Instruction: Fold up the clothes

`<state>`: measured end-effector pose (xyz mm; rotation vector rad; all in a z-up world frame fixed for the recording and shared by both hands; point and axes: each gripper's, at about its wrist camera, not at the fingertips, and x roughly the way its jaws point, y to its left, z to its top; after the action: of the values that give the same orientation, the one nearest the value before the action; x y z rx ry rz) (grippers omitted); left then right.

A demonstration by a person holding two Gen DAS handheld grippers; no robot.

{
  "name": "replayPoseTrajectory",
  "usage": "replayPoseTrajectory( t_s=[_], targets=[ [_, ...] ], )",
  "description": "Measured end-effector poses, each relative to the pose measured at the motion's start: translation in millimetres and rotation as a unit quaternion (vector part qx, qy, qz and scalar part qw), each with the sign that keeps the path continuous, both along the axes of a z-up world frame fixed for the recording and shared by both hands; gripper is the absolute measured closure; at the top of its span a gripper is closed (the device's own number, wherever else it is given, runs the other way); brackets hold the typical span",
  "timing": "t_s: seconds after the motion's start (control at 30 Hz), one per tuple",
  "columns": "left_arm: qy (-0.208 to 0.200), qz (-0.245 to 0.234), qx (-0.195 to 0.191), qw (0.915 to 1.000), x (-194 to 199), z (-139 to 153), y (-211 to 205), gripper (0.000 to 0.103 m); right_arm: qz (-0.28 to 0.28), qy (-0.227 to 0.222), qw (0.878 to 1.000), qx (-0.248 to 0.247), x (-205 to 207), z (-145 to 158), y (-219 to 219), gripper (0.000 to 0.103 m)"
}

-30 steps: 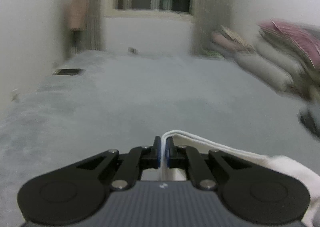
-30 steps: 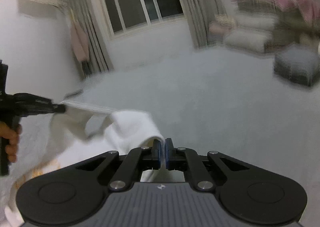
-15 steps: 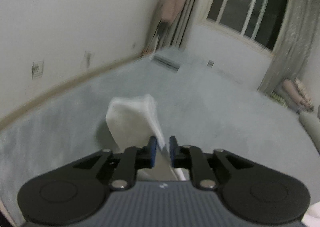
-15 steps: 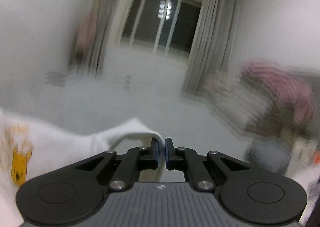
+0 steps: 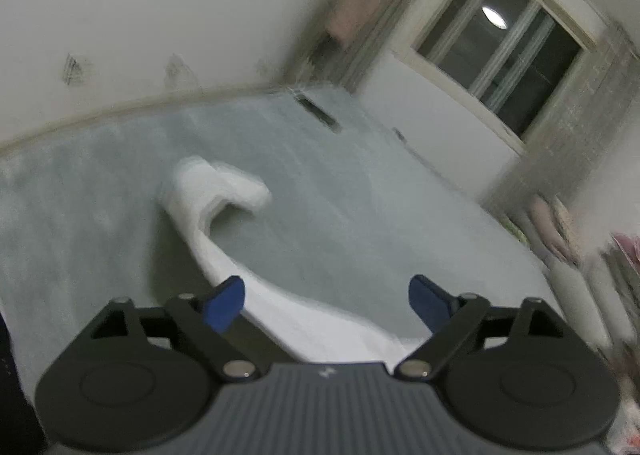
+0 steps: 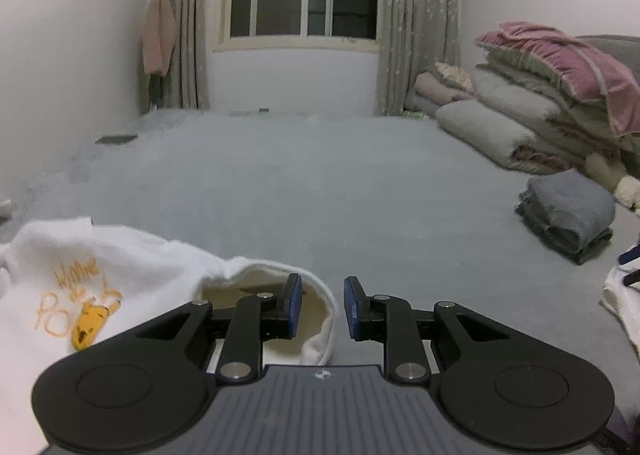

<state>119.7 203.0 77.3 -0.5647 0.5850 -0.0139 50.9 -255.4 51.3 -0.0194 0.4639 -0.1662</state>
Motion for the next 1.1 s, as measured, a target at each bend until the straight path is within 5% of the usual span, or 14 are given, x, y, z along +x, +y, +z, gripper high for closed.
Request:
replayPoseTrajectory(
  t_s=[0.2, 0.4, 0.67, 0.97, 1.1],
  targets=[
    [0.061, -0.092, 0.023, 0.9936, -54.4, -27.3, -55.7, 0.013, 0.066, 0.024, 0.995, 0.068, -8.3, -1.0, -6.8, 0.066],
    [0.071, -0.093, 0.033, 0.9926, -123.7, -44.7, -68.3, 0.016, 0.091, 0.075, 0.984, 0.137, -23.1, -21.9, -10.9, 0.066],
    [0.064, -0.109, 0.056, 0.9904, -186.7, -39.7, -68.5, 0.017, 0.101, 0.08, 0.966, 0.225, -102.9, -19.2, -12.9, 0.066],
    [0.076, -0.121, 0.087, 0.9859, -203.5, -60.3, -85.9, 0.019, 0.106, 0.176, 0.966, 0.158, -138.6, -38.1, 12.0, 0.063],
    [0.073, -0.123, 0.082, 0.9863, -203.5, -63.9, -86.2, 0.074, 0.121, 0.179, 0.967, 0.138, -149.3, -40.7, 16.0, 0.062]
  ],
)
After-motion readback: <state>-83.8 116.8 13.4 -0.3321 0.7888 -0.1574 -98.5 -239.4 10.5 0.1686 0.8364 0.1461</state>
